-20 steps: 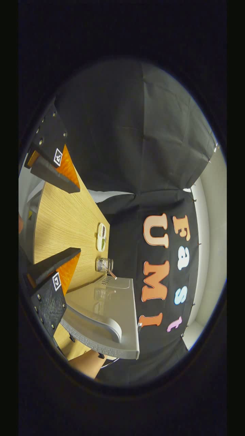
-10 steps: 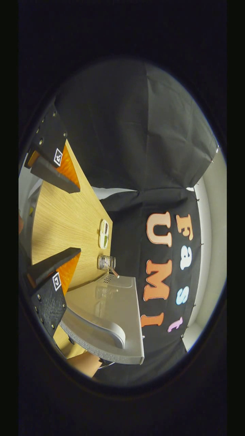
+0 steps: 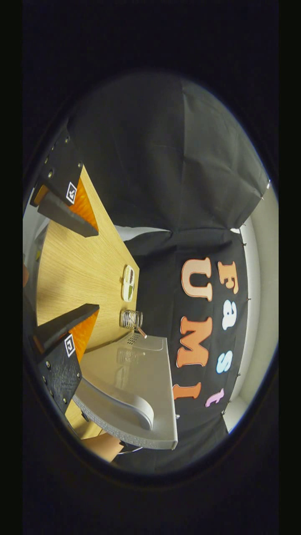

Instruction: Open the microwave oven with the left hand, put the food in, and close the microwave oven.

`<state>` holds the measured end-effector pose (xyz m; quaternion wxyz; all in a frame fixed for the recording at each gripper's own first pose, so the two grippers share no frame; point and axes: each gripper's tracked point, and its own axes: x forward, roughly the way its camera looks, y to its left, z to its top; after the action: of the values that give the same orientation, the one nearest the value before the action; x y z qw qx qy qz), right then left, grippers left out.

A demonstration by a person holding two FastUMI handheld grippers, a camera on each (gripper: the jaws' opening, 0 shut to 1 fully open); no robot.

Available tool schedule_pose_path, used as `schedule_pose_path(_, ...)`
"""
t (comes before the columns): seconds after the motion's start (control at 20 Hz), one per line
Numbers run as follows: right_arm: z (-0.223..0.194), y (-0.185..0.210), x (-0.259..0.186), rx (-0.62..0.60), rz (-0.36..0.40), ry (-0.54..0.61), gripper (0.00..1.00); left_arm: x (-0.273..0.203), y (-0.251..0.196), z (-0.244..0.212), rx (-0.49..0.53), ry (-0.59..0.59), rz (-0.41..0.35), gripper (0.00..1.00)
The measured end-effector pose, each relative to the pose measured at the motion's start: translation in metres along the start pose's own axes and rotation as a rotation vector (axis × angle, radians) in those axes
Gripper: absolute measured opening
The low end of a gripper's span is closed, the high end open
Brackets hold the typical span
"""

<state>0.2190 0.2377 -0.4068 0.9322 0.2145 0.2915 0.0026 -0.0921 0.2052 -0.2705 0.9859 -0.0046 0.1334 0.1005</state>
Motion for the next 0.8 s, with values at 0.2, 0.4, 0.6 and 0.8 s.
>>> schedule_pose_path(0.2, -0.005, -0.014, -0.025, -0.009, -0.004, 0.000, 0.91, -0.001, -0.023, 0.010, 0.013, -0.019, -0.042, 0.96)
schedule_pose_path(0.4, -0.001, -0.017, -0.059, 0.034, 0.028, -0.016, 0.91, -0.002, -0.045, 0.015, 0.021, -0.034, -0.069, 0.96)
schedule_pose_path(0.6, 0.014, -0.021, -0.105, 0.039, 0.075, -0.057, 0.91, -0.003, -0.063, 0.006, 0.004, -0.010, -0.081, 0.92)
schedule_pose_path(0.8, 0.040, -0.037, -0.156, 0.003, 0.107, -0.127, 0.91, -0.011, -0.101, 0.001, -0.026, 0.012, -0.162, 0.92)
